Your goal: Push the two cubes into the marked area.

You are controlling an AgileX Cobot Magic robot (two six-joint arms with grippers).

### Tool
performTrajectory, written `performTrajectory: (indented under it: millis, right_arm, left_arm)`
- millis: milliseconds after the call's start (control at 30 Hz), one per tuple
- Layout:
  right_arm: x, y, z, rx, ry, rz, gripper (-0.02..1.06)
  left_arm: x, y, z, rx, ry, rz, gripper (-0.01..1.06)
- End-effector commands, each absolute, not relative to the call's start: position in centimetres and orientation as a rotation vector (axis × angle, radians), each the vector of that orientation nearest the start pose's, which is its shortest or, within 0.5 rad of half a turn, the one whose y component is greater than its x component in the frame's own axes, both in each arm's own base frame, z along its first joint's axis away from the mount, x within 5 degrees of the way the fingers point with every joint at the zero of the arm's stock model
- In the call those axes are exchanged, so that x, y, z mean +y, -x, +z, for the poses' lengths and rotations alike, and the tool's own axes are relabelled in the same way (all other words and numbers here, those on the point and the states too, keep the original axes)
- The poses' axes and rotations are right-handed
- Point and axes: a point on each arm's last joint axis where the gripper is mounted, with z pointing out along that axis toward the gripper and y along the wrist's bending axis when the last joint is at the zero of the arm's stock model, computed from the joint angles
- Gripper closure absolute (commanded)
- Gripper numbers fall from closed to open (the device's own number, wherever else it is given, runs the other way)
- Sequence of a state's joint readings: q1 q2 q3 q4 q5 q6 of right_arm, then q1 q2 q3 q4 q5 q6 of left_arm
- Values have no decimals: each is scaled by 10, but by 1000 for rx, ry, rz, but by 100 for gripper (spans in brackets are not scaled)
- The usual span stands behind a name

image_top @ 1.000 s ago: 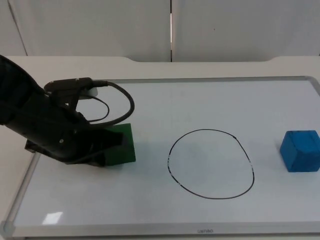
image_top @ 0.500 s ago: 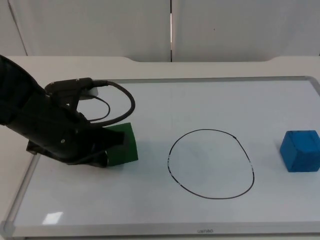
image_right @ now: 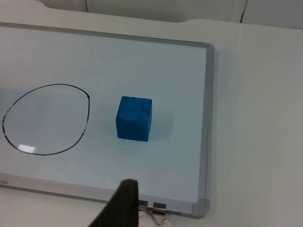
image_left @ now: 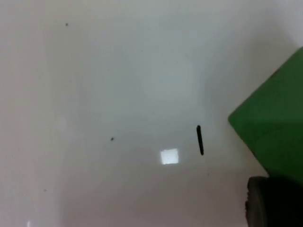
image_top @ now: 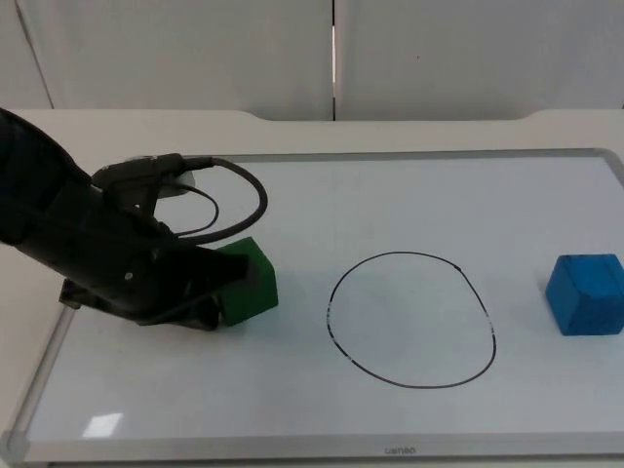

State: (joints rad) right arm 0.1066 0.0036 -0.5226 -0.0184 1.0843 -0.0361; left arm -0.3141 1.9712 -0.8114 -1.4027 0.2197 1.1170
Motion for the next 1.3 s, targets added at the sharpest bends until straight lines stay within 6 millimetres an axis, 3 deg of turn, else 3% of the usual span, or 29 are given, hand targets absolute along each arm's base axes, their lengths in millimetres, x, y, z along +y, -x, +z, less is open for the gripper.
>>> performTrajectory:
  millis: [0,233,667,1267]
  right_arm:
    - [-3,7,280,2042,142,17,-1]
    - [-3,7,280,2042,142,17,-1]
    - [-3,7,280,2042,142,17,-1]
    - [-3,7,280,2042,142,17,-1]
  left_arm:
    - [-121,-303,77,2721,-89,-457,105]
    - [-110,-309,77,2683,-41,-286,105]
    - [-121,-323,79,2664,-89,-362,105]
    - [-133,-318,73,2674,-149,-347,105]
